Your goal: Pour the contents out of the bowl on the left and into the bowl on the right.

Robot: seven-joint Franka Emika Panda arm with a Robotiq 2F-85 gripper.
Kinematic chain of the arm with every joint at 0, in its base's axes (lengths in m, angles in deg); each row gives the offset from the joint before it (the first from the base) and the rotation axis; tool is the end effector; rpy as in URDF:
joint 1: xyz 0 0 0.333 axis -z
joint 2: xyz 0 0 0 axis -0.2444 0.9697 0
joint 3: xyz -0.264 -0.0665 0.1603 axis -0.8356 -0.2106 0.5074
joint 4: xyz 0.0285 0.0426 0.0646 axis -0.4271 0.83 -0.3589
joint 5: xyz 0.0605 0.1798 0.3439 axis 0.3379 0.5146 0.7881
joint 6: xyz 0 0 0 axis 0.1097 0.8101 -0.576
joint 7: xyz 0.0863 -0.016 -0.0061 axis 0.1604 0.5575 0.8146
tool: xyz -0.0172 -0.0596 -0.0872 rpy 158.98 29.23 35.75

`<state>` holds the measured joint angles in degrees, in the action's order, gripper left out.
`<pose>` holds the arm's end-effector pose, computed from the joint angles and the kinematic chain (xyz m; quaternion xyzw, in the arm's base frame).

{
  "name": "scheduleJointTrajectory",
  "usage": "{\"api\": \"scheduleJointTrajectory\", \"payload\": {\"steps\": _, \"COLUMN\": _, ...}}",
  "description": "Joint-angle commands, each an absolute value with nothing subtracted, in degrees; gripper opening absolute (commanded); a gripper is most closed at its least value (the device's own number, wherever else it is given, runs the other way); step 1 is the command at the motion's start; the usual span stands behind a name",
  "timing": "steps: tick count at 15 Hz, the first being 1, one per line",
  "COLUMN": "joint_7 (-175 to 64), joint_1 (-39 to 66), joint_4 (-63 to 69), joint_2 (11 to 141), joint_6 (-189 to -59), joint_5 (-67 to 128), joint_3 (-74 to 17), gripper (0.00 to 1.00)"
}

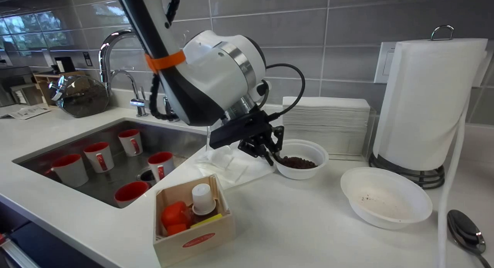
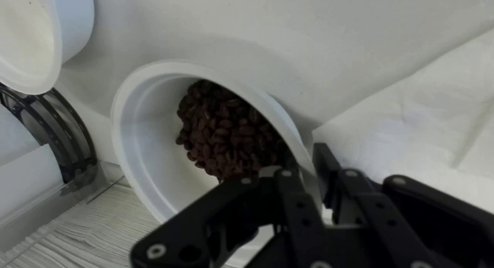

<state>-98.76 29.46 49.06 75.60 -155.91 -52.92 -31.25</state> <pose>0.4507 -0.1191 0.1900 0.9612 0.1181 0.1190 0.2189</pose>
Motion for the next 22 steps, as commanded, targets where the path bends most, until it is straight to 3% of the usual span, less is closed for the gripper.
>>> {"api": "scheduleJointTrajectory", "payload": {"steps": 1, "joint_7": -102.1, "joint_1": 29.5, "joint_4": 47.8, "joint_2": 77.0, "joint_6": -156.3, "joint_5": -56.3, "joint_3": -31.8, "gripper": 0.00}}
{"api": "scheduleJointTrajectory", "payload": {"steps": 22, "joint_7": -84.6, "joint_1": 33.3, "joint_4": 50.7, "joint_2": 71.0, "joint_6": -156.6, "joint_5": -41.9, "joint_3": -32.5, "gripper": 0.00}}
